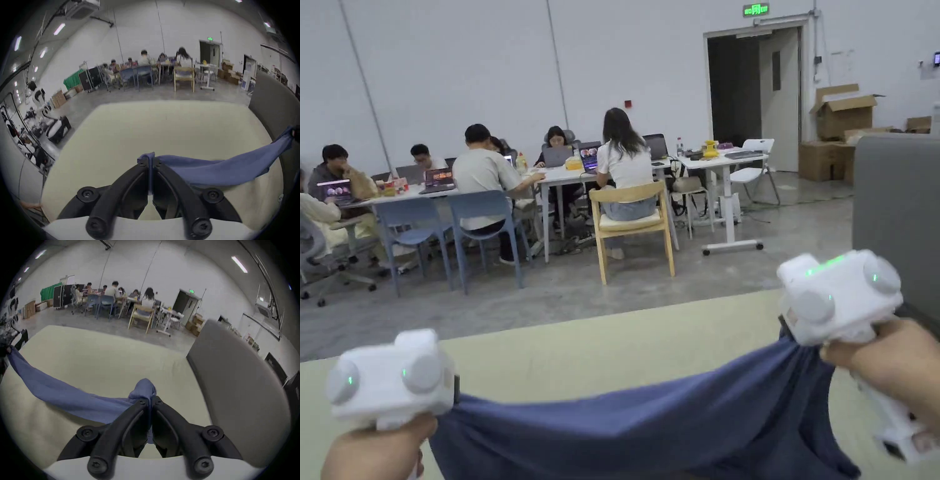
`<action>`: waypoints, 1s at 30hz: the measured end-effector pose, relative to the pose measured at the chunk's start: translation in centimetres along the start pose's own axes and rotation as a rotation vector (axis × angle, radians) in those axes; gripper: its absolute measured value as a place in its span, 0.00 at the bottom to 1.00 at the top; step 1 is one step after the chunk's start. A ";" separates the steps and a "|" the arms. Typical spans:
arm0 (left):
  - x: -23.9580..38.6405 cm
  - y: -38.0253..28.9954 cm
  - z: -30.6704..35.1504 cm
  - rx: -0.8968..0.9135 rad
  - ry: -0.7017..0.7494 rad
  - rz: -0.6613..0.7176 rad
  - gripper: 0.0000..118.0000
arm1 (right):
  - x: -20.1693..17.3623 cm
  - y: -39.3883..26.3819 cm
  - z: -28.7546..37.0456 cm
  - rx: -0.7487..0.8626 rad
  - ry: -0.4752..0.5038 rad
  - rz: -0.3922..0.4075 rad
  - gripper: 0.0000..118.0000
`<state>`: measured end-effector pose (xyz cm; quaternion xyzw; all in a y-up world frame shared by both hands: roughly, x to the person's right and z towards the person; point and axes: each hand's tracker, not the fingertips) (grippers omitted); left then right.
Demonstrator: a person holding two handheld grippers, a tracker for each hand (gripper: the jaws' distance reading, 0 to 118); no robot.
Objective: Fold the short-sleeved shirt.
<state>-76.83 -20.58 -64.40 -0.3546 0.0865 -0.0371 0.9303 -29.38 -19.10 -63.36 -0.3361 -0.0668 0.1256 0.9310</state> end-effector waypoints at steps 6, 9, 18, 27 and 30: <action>-0.5 -11.6 -4.8 -0.188 -0.033 0.064 0.00 | -1.5 -12.0 -3.3 -0.125 0.091 -0.070 0.04; -1.6 -16.4 -4.1 -0.220 -0.112 0.140 0.00 | -1.4 -17.2 -2.1 -0.151 0.145 -0.167 0.04; -6.4 -25.5 5.1 -0.158 -0.189 0.097 0.00 | 1.0 -28.0 8.1 -0.111 0.243 -0.211 0.04; -11.3 -34.0 17.3 -0.197 -0.263 0.065 0.00 | 4.4 -37.5 19.3 -0.174 0.275 -0.138 0.04; -11.0 -38.4 19.5 -0.260 -0.267 0.047 0.00 | 4.2 -41.3 20.9 -0.237 0.274 -0.092 0.04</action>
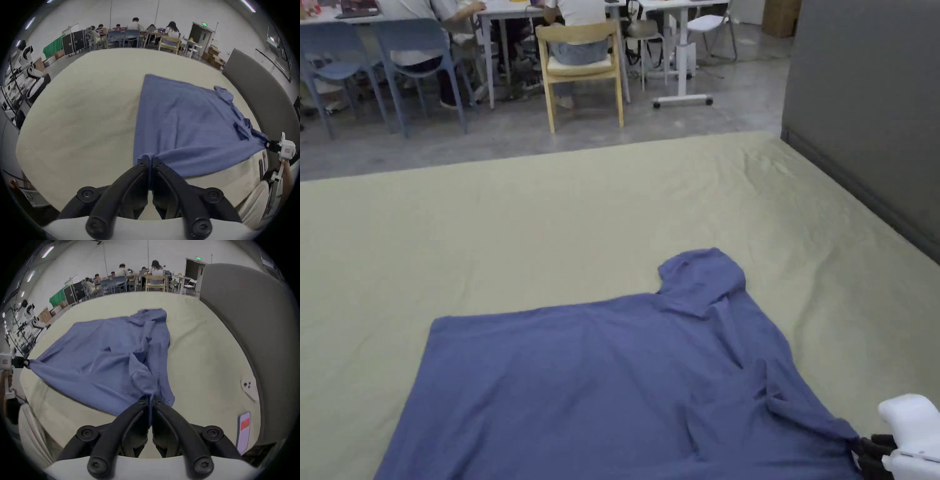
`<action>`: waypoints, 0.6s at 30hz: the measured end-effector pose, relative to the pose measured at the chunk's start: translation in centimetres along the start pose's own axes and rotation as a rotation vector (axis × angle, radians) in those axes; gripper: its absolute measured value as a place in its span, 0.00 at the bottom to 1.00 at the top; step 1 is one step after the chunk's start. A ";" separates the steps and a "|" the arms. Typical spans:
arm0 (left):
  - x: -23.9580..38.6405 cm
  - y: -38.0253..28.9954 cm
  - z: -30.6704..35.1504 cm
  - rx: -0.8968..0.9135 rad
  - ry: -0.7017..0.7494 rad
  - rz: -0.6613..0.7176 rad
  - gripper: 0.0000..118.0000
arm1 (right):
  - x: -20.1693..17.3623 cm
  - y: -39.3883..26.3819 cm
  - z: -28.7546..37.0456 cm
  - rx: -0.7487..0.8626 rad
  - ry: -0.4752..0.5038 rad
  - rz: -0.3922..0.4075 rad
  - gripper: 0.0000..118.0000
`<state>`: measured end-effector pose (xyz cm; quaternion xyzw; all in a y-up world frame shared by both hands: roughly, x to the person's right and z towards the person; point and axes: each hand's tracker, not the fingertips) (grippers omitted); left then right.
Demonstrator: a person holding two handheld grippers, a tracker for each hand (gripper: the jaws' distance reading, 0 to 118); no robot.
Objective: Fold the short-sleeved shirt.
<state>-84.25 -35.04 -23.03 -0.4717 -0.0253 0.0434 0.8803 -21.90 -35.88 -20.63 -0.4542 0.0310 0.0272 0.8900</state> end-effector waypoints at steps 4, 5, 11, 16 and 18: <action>-0.4 -4.9 -3.5 -0.174 0.033 -0.009 0.00 | 0.6 -3.1 -1.9 -0.125 0.009 -0.018 0.04; -0.3 -5.6 -4.9 -0.217 0.043 0.001 0.00 | 0.7 -3.6 -2.6 -0.143 0.007 -0.024 0.04; 2.0 -5.0 -7.7 -0.287 0.150 -0.046 0.00 | 1.1 -4.4 -7.1 -0.288 0.000 -0.055 0.04; 3.4 -5.1 -6.2 -0.278 0.170 -0.122 0.39 | 2.3 -3.3 -6.6 -0.310 0.025 -0.192 0.31; 2.9 -4.1 -1.9 -0.140 0.066 0.023 0.99 | 3.0 -1.7 -3.0 -0.230 0.110 -0.295 0.96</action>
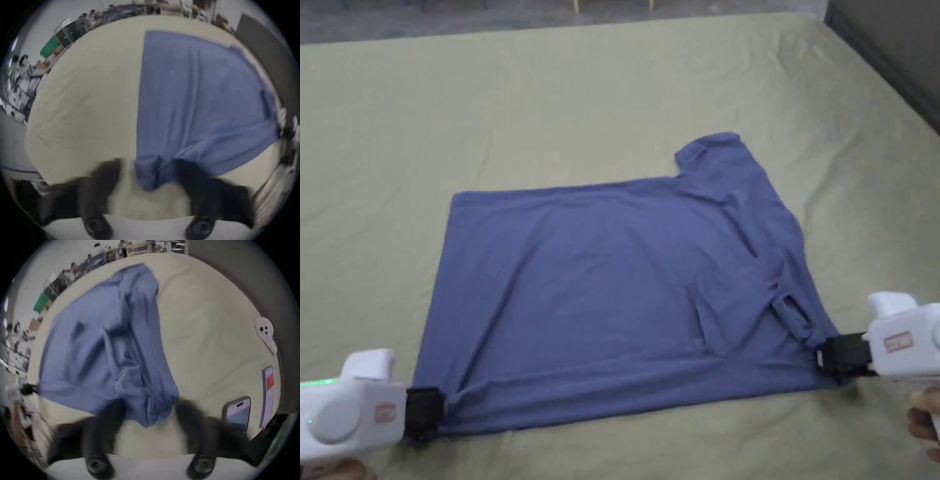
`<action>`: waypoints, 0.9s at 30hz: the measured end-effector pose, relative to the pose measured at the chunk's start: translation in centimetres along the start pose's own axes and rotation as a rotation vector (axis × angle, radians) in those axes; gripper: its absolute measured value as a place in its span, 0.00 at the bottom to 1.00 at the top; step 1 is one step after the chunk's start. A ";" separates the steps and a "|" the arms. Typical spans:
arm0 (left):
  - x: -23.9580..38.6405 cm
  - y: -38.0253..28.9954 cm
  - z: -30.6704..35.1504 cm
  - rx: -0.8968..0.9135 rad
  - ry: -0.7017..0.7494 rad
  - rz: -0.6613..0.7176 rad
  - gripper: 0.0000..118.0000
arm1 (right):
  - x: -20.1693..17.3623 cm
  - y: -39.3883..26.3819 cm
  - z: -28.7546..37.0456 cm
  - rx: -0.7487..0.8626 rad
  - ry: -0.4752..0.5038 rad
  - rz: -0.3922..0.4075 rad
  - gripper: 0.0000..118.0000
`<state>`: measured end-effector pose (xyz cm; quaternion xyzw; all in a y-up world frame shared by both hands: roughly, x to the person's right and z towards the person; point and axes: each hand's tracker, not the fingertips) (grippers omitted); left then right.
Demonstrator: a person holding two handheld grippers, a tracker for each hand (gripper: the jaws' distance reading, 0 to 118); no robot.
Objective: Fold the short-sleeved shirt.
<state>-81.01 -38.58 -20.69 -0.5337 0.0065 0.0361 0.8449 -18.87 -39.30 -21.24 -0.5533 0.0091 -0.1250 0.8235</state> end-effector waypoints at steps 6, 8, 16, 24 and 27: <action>-0.2 -3.7 12.1 0.572 -0.293 0.205 1.00 | -3.2 -1.5 12.4 0.513 0.245 -0.083 1.00; 0.6 -3.8 11.4 0.464 -0.152 0.185 1.00 | -5.0 -2.4 12.6 0.481 0.253 -0.069 1.00; 3.2 -5.7 4.1 0.146 0.124 -0.019 0.00 | -11.6 -7.1 5.2 0.264 -0.189 0.343 0.02; 3.8 -3.6 0.1 0.023 0.217 -0.191 1.00 | -9.4 -6.0 5.4 0.274 -0.153 0.272 0.02; 4.8 -3.2 -2.4 -0.041 0.219 -0.244 0.95 | -9.0 -5.6 4.7 0.261 -0.183 0.307 0.02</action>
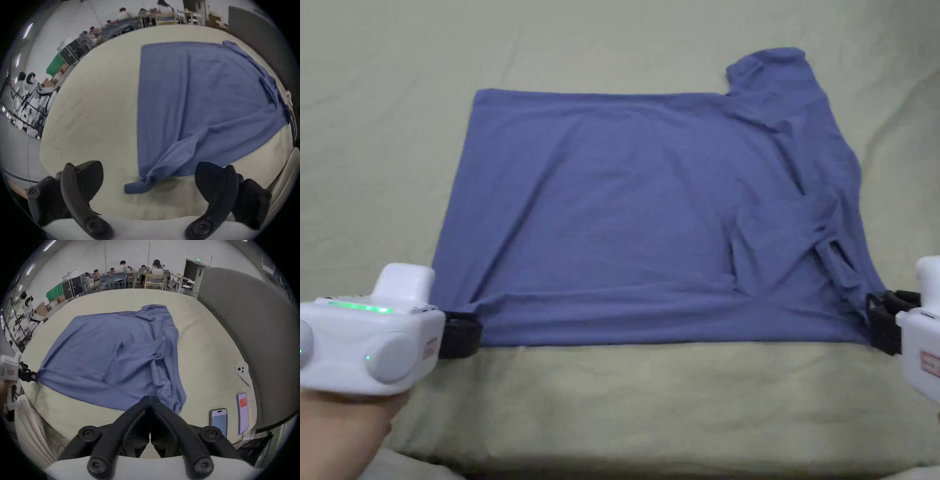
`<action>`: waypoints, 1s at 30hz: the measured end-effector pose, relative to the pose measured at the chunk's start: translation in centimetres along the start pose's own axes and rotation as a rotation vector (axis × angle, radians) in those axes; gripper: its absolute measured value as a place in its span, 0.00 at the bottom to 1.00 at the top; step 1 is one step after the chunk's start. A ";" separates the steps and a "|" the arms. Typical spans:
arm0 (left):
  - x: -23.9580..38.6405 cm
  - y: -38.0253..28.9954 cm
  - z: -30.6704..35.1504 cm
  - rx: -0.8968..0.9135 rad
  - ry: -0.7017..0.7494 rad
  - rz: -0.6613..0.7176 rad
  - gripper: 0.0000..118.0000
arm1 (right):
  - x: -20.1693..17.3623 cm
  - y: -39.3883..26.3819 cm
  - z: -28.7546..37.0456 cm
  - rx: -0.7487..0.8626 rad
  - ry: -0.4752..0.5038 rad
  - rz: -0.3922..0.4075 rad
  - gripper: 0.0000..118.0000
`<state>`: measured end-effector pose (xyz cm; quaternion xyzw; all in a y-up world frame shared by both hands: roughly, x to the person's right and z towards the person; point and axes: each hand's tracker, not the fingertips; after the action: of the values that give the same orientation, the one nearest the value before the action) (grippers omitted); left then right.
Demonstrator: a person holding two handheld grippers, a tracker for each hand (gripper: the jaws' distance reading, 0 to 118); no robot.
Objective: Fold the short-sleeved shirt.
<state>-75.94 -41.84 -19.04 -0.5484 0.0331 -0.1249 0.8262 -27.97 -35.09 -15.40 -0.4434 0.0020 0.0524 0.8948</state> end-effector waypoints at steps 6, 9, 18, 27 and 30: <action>1.2 0.2 1.8 0.054 -0.187 0.084 0.00 | 1.6 0.0 -4.0 -0.078 -0.037 0.031 0.03; -0.4 0.9 2.2 0.079 -0.148 0.088 0.00 | 3.4 0.7 -6.0 -0.132 -0.022 -0.038 1.00; -2.3 1.9 2.7 0.136 -0.182 0.205 0.00 | 5.5 0.5 -9.8 -0.277 -0.015 -0.093 0.97; -3.3 2.8 2.3 0.110 -0.265 0.371 0.00 | 6.9 3.8 -6.7 -0.100 0.145 -0.347 0.11; -4.3 5.6 3.0 0.136 -0.282 0.404 0.00 | 7.3 8.7 -5.8 -0.005 0.149 -0.359 0.11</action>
<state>-78.54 -36.07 -23.30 -0.4858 0.0181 0.1184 0.8658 -21.28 -33.82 -26.17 -0.4415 -0.0108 -0.1411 0.8860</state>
